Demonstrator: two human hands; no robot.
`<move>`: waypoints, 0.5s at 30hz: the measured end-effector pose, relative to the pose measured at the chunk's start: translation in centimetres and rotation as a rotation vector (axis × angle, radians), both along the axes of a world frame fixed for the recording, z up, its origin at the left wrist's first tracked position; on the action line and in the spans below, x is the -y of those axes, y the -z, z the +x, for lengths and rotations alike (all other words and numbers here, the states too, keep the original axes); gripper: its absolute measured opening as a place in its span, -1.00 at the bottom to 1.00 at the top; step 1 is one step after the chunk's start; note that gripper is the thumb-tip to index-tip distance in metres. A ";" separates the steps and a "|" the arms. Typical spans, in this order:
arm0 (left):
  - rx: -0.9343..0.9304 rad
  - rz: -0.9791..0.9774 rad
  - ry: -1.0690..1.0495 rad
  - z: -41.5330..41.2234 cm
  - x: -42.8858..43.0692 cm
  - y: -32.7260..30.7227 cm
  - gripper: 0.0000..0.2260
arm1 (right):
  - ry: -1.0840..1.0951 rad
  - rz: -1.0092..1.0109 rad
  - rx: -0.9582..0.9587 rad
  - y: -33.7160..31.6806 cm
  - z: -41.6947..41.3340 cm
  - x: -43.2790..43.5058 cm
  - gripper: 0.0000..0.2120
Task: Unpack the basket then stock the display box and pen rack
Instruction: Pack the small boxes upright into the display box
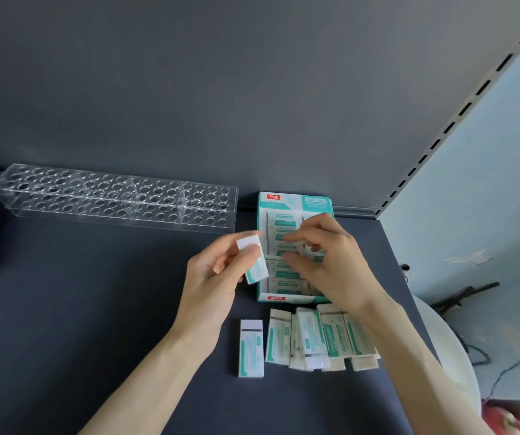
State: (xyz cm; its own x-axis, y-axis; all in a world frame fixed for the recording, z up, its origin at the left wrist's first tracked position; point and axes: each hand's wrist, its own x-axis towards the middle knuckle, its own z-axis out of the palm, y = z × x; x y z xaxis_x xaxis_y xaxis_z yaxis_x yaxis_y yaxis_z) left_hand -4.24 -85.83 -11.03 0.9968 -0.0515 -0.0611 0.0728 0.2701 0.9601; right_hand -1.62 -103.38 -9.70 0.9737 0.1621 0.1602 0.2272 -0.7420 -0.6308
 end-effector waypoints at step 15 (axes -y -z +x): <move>0.167 0.083 0.116 -0.3 0.1 0.4 -0.70 | -0.047 0.588 -0.208 -0.9 -3.4 1.3 -0.93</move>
State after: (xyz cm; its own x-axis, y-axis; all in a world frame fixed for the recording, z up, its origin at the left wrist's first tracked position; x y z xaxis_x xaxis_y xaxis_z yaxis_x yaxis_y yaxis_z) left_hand -4.53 -85.88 -11.45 0.9811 -0.1680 0.0957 -0.0632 0.1891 0.9799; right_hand -5.05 -104.68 -8.82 0.9881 0.1479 0.0432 0.0795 -0.2493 -0.9652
